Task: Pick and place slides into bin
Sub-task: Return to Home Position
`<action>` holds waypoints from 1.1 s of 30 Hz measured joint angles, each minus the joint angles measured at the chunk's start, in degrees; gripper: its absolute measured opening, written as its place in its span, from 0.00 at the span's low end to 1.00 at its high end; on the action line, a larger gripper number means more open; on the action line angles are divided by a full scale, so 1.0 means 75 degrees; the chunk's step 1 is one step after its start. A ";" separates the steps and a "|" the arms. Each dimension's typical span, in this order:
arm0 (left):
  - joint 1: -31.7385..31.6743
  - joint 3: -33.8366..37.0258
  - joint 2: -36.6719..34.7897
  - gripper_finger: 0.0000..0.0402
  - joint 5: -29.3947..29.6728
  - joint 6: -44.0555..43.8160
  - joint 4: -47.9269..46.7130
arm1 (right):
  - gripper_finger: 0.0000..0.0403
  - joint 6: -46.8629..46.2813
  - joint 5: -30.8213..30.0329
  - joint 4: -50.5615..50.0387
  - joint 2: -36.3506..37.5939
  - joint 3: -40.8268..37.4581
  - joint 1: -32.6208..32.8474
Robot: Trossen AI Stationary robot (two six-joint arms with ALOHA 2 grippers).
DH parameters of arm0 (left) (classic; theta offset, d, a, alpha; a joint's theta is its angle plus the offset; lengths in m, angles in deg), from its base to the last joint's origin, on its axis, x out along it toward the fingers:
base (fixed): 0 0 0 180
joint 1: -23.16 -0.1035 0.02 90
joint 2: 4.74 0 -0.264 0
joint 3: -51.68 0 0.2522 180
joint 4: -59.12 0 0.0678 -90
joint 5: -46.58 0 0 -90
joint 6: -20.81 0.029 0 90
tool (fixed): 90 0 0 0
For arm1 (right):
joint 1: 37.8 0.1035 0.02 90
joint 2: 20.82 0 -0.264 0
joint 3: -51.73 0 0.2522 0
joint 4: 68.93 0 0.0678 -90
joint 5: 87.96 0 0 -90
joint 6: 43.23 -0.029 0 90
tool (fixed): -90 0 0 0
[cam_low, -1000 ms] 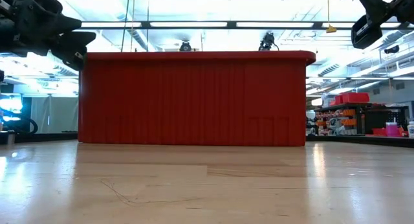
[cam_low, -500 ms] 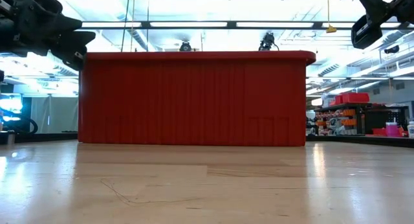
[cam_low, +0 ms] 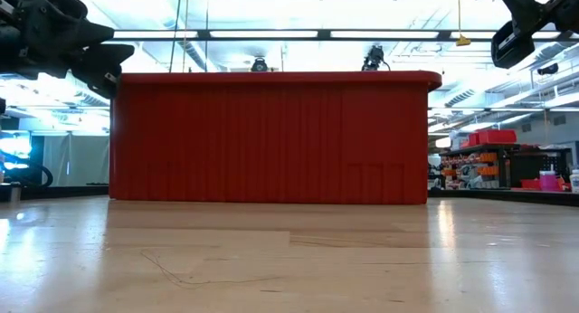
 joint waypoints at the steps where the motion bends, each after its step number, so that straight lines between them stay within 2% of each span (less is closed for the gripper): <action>1: 0.0000 0.0000 0.0000 0.39 0.0001 0.0001 0.0000 | 0.38 0.0000 0.0000 0.0001 0.0000 0.0000 -0.0001; 18: 0.0000 0.0000 0.0000 0.35 -0.0002 -0.0002 -0.0001 | 0.38 0.0001 0.0000 0.0000 0.0000 0.0000 -0.0001; 33: 0.0001 0.0000 0.0000 0.39 -0.0002 -0.0002 -0.0002 | 0.38 0.0000 0.0000 0.0000 0.0000 0.0000 -0.0001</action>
